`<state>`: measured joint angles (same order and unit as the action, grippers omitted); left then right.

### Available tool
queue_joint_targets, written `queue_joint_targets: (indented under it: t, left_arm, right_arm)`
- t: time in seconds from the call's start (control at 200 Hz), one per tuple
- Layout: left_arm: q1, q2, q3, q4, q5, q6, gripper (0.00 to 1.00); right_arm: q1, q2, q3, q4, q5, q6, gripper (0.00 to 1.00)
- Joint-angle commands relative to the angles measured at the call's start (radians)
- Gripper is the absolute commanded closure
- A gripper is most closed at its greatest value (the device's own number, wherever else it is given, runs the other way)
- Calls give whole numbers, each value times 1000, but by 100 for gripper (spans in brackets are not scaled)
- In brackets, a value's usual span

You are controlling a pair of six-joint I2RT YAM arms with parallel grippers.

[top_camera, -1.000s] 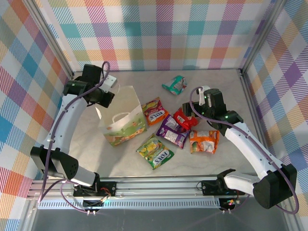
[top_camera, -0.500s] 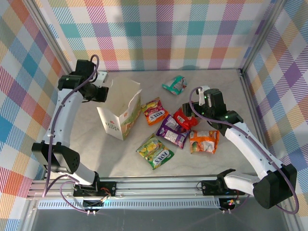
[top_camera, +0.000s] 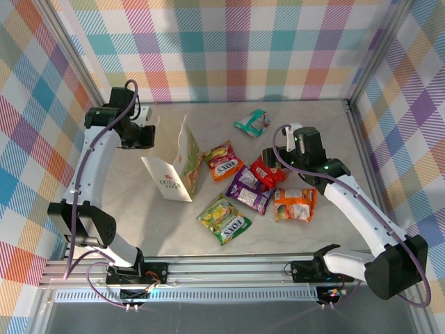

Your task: Place the snacks into the paper bag

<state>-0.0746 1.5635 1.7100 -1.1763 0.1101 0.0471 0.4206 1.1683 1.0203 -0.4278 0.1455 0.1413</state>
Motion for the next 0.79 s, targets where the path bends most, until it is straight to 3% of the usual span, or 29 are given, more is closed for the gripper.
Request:
queue_joint_targets:
  t: [0.0,0.395,0.79]
  left_arm:
    - [13,-44,-31,-42,-34,-68,100]
    - [11,-65,19,-92,-177,-116,100]
    - [12,-97,-18,-58,-245,-175,100]
  right_arm:
    - [8,-10,15,8,-11,-22,1]
    - [9,-27,8,2,-11,-15,1]
    - [9,-37,8,-2,-12,-11,1]
